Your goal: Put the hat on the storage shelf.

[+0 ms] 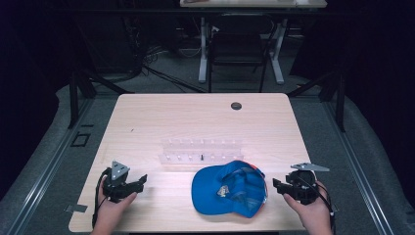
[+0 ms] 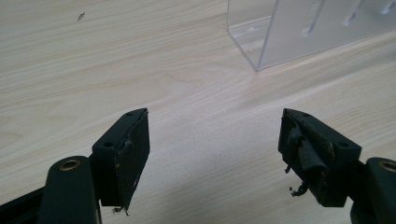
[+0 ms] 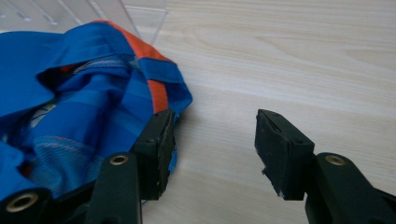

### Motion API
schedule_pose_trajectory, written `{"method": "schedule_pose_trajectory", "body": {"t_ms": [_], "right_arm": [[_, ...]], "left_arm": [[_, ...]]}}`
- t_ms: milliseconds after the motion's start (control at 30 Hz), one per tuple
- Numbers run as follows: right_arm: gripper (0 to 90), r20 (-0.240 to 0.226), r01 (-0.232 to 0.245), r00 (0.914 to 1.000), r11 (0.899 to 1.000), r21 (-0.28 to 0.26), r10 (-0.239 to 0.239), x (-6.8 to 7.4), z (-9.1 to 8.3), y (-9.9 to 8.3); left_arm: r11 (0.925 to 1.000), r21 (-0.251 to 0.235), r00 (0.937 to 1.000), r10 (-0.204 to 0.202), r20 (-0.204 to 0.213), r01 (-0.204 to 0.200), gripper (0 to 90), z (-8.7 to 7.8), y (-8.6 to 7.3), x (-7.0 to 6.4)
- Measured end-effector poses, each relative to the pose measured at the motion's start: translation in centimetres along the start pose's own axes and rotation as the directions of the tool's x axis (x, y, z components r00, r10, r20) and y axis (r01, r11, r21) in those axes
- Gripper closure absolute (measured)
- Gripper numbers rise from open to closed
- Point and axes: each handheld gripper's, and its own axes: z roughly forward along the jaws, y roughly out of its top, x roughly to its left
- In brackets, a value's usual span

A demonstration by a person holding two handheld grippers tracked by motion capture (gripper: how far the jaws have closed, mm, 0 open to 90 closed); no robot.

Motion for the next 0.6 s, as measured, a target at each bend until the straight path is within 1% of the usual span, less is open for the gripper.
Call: {"method": "schedule_pose_trajectory", "body": {"t_ms": [67, 233, 333, 400, 467, 500, 567, 600], "right_arm": [[49.3, -0.016, 0.003, 0.9999, 1.0, 0.02, -0.003, 0.1, 0.1, 0.2], [51.8, -0.039, -0.003, 0.9992, 0.999, 0.04, 0.004, 0.4, 0.3, 0.5], [53.3, -0.052, 0.008, 0.9986, 0.999, 0.052, -0.005, 0.7, 0.6, 0.5], [54.3, -0.062, 0.011, 0.998, 0.998, 0.058, -0.007, 0.9, 0.8, 0.5], [54.7, -0.073, 0.005, 0.9973, 0.997, 0.075, 0.001, 1.1, 1.1, 0.4], [55.3, -0.073, 0.007, 0.9974, 0.997, 0.071, -0.001, 1.1, 1.4, 0.4], [55.7, -0.089, 0.007, 0.9961, 0.996, 0.087, 0.001, 1.2, 1.6, 0.4], [56.1, -0.093, 0.006, 0.9957, 0.996, 0.084, 0.002, 1.3, 1.8, 0.4]], "left_arm": [[1.0, 0.002, 1.0, -0.001, 0.0, 0.001, 25.0, 0.0, 0.0, 0.0], [1.0, 0.004, 1.0, 0.006, 0.0, -0.006, 25.0, 0.1, 0.0, -0.1], [0.9999, 0.008, 1.0, 0.008, -0.002, -0.008, 25.0, 0.1, 0.0, -0.1], [0.9999, 0.009, 1.0, 0.007, 0.001, -0.007, 25.0, 0.1, 0.0, 0.0], [0.9999, 0.011, 0.9999, 0.01, -0.003, -0.01, 25.0, 0.1, 0.0, 0.0], [0.9999, 0.009, 0.9999, 0.01, -0.002, -0.01, 25.0, 0.1, 0.0, -0.1], [0.9999, 0.009, 0.9999, 0.013, -0.008, -0.013, 25.1, 0.1, 0.0, -0.1], [0.9999, 0.009, 0.9999, 0.014, -0.009, -0.014, 25.0, 0.1, 0.0, -0.1]]}}
